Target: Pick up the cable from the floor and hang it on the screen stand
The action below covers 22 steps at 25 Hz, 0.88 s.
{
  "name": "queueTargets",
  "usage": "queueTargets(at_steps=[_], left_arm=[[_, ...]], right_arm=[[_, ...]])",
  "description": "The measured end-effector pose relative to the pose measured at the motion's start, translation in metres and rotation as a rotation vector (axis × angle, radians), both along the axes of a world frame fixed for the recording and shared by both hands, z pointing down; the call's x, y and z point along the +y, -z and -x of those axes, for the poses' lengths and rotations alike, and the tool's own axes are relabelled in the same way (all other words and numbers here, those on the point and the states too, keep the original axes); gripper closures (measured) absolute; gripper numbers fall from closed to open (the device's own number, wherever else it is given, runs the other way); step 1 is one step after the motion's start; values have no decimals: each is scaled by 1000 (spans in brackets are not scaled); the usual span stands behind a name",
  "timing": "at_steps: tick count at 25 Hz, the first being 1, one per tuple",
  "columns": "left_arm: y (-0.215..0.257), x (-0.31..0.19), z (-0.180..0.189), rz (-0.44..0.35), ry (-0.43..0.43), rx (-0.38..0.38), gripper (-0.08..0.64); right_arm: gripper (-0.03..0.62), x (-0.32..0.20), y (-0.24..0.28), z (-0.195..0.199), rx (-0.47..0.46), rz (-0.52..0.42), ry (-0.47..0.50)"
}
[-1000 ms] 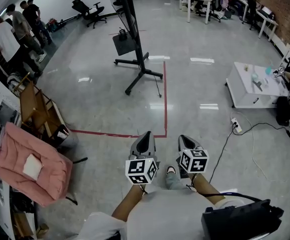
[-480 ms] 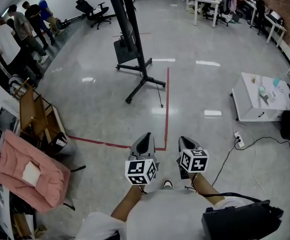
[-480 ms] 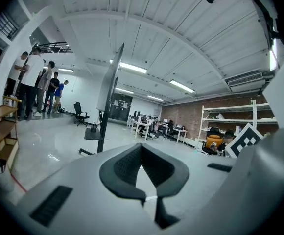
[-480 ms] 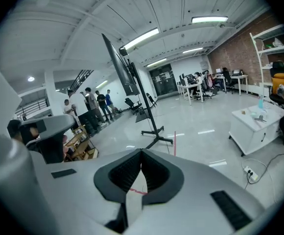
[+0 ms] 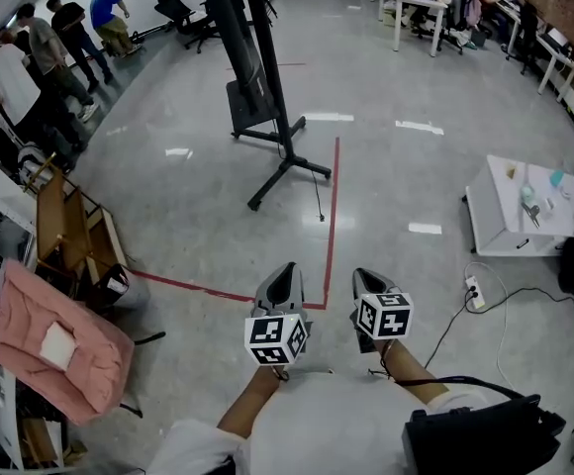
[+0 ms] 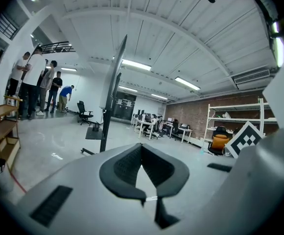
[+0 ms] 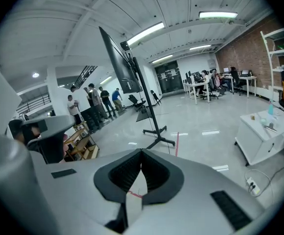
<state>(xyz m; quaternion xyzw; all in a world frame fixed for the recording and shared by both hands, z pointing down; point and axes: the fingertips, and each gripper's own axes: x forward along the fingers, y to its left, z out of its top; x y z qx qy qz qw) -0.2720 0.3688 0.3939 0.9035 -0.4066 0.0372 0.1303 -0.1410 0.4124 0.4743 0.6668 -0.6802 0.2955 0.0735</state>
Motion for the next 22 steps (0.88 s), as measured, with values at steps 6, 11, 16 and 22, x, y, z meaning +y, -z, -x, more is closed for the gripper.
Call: queueTargets(at_steps=[6, 11, 16, 22], left_arm=[[-7, -41, -21, 5, -8, -8, 557], [-24, -99, -53, 4, -11, 15, 557], [-28, -172, -91, 31, 1, 36, 557], [-23, -258, -127, 41, 6, 41, 557]], right_arm=[[574, -37, -6, -22, -2, 4, -9], [574, -94, -24, -53, -1, 12, -18], [574, -168, -16, -84, 26, 24, 23], [574, -253, -8, -123, 33, 28, 21]])
